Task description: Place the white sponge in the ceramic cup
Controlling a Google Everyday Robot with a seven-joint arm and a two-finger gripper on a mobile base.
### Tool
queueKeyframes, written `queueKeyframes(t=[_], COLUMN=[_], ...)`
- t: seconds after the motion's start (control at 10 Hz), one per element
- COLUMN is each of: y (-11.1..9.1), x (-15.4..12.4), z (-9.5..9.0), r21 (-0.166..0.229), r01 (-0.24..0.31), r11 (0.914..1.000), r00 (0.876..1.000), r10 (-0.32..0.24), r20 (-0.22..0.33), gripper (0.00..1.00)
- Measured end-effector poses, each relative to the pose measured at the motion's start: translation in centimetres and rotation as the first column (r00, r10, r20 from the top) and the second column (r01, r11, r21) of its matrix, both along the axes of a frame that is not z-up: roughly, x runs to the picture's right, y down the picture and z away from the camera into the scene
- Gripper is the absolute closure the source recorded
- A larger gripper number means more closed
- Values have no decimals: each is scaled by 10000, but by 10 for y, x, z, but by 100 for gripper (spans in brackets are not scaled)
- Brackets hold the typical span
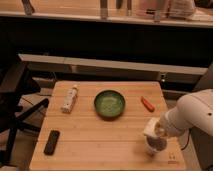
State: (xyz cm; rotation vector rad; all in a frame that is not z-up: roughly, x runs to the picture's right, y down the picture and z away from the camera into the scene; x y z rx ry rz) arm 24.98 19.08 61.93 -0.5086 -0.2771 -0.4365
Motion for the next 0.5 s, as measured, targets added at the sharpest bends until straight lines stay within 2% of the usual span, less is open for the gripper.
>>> queueKeyframes(t=[0.2,0.4,0.5], y=[0,-1,-1], x=[1,3,4], z=[0,0,0], r21=[10,22,26], r01=[-30,-57,-68], r11=[10000,10000,10000], r00=[10000,10000,10000], r10=[30,57,68], r20=[-17,-9,-7], gripper=[65,55,44])
